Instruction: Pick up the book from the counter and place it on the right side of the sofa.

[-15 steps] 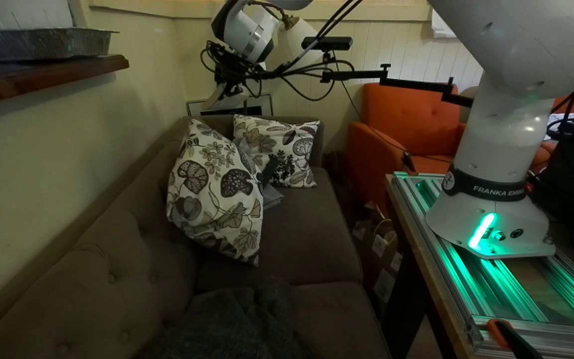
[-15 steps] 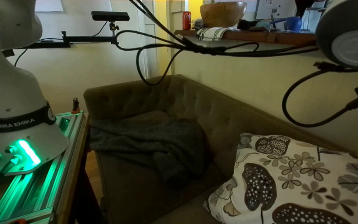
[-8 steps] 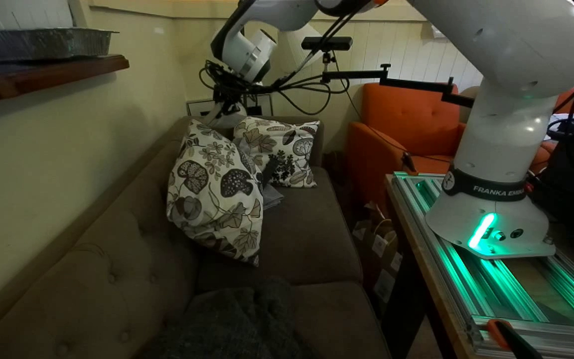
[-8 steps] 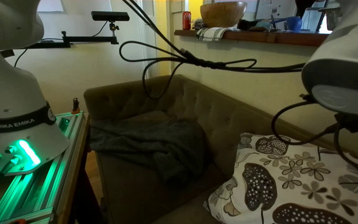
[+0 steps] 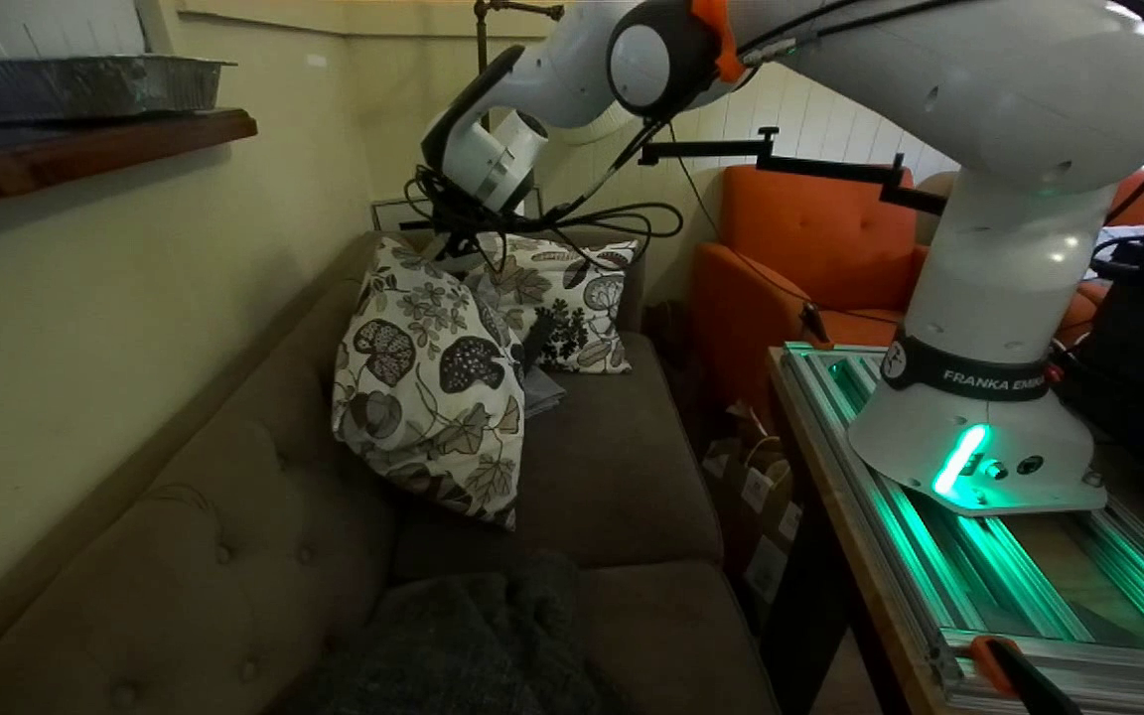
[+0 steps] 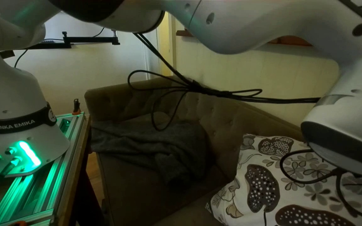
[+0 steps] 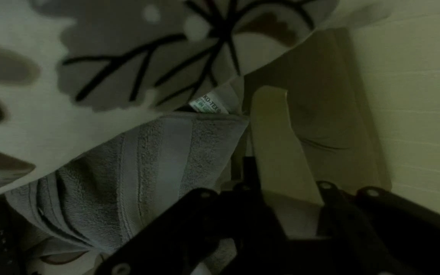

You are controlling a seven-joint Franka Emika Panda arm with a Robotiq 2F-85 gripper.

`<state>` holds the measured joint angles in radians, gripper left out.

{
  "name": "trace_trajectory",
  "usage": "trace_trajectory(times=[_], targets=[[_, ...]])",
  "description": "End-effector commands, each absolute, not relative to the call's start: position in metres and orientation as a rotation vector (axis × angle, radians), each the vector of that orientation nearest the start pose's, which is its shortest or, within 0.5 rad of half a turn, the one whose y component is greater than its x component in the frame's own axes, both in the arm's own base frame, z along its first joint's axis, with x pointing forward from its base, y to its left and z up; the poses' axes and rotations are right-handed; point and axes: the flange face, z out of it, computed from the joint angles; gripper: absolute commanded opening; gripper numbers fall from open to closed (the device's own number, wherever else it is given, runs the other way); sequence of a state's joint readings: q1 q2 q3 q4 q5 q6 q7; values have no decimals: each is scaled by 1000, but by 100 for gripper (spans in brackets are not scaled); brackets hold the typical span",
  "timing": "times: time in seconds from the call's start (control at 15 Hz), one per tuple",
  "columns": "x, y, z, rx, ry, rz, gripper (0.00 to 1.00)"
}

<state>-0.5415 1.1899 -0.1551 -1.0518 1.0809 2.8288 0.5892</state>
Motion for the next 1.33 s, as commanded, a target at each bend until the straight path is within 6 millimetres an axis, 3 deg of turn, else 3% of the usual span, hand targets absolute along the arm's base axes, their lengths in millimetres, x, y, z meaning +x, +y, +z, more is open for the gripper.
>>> trace_trajectory(times=[0.0, 0.13, 0.2, 0.27, 0.4, 0.6, 0.73, 0.93, 1.27], targets=[[616, -520, 128, -1244, 2222, -768, 6], [611, -522, 114, -1235, 2252, -727, 6], [609, -523, 108, -1236, 2272, -713, 50], [606, -523, 103, -1248, 2300, -693, 51], [604, -526, 105, -1288, 2312, -654, 64], [604, -526, 132, -1335, 2362, -598, 86], [596, -531, 158, -1382, 2497, -545, 98], [588, -532, 199, -1504, 2594, -461, 100], [582, -494, 252, -1916, 2479, -352, 100]])
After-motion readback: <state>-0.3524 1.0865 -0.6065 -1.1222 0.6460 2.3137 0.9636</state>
